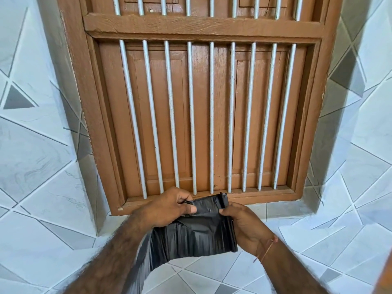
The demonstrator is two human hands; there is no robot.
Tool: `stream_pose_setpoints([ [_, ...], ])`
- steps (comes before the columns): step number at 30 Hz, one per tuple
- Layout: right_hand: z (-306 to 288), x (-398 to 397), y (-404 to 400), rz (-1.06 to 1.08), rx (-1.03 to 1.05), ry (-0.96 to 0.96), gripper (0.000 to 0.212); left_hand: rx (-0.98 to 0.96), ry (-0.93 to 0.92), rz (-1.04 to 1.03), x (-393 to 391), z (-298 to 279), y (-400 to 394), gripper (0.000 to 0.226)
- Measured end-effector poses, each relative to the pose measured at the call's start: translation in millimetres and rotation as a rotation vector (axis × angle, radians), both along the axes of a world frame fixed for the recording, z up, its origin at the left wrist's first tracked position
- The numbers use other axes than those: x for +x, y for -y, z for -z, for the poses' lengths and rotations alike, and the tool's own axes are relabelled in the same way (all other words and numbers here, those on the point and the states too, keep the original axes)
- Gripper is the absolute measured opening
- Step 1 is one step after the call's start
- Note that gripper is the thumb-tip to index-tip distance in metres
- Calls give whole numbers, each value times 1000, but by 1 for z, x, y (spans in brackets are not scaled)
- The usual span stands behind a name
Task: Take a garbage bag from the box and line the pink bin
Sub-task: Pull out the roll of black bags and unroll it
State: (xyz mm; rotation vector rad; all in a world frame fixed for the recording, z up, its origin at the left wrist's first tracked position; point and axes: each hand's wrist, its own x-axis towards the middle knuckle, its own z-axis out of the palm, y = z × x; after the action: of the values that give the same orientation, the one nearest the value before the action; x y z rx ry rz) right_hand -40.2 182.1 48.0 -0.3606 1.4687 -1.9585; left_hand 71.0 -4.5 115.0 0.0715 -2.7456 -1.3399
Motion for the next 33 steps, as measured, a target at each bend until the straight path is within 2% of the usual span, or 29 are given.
stream_pose_setpoints([
  [1, 0, -3, -3, 19, -1, 39, 28, -25, 0, -11, 3, 0, 4, 14],
  [4, 3, -7, -10, -3, -5, 91, 39, -67, 16, -42, 9, 0, 12, 14],
  [8, -3, 0, -6, -37, -33, -14, 30, -96, 10, -43, 10, 1, 16, 17],
  [11, -4, 0, -1, 65, 16, -89, 28, -89, 17, -53, 11, 2, 22, 14],
  [14, -1, -7, -6, 139, 40, -51, 18, -82, 36, -65, 15, 4, 34, 14],
  [19, -2, -12, -14, 137, 16, -6, 20, -32, 55, -97, 22, 5, 47, 13],
  [23, -7, -3, -9, 63, 54, -124, 32, -80, 67, -92, 22, 1, 46, 22],
  [26, -9, 0, -4, 95, 119, -189, 22, -168, 154, -100, 23, 4, 53, 26],
  [29, -13, 4, -3, 69, 90, -207, 24, -189, 225, -138, 24, 8, 57, 7],
  [31, -16, 7, -2, 26, 69, -212, 27, -170, 136, -175, 20, 7, 41, 24],
  [33, -18, 11, 0, -35, 51, -202, 29, -38, 27, -162, 14, 10, 12, 36],
])
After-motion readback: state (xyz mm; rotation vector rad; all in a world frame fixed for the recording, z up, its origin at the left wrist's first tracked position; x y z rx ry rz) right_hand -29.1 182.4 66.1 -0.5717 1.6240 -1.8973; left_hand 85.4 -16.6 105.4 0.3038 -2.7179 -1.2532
